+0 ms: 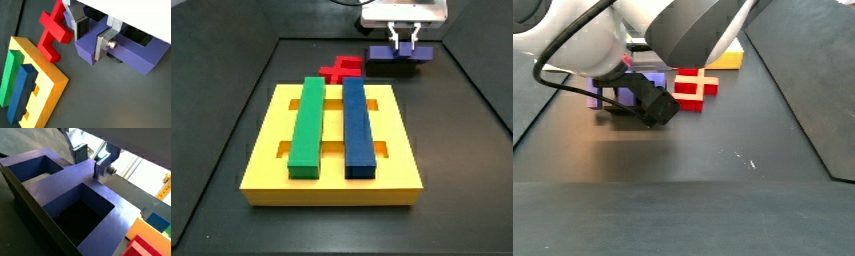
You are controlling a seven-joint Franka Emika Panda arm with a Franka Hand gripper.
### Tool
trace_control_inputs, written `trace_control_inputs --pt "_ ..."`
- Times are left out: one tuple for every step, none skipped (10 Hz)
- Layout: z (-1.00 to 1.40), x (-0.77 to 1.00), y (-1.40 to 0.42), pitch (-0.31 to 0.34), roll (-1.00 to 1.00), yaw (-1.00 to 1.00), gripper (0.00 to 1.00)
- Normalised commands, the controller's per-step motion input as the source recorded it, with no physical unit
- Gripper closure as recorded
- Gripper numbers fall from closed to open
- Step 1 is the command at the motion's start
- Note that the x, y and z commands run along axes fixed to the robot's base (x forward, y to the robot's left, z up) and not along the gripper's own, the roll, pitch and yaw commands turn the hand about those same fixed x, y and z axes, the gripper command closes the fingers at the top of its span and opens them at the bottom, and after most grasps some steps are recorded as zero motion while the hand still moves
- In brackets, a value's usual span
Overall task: Pick up the purple object. Move up. Place the purple object on the fixture. Regrasp the purple object. Move to above the board. Insert the purple object.
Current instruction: Place the purple object on the fixture, then regrasp the purple object.
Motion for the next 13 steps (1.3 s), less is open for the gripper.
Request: trace_control_inputs --pt "-0.05 -0.05 0.00 -0.009 0.00 0.00 1.00" --pt "0.00 0.00 0.00 0.000 0.00 0.00 1.00" --pt "0.00 0.00 0.00 0.000 0.00 0.00 0.00" --pt "0.27 0.00 -0.14 0.000 0.86 0.13 0.00" --pt "0.28 0.00 -0.13 0.000 0.85 0.07 0.00" --pt "0.29 0.00 -0.14 0.000 0.91 0.05 0.00" --pt "0.29 0.00 -0.15 0.000 0.96 0.05 0.00" --pt "0.29 0.00 -0.13 0.000 0.98 0.05 0.00" --pt "0.25 0.00 -0.12 0.000 1.00 0.06 0.00" --pt "0.21 0.00 -0.08 0.000 0.96 0.06 0.00" --pt "0.21 0.00 -0.07 0.000 0.99 0.07 0.00" --pt "0.21 0.00 -0.07 0.000 0.99 0.08 0.00" --pt "0.21 0.00 -0.07 0.000 0.96 0.09 0.00"
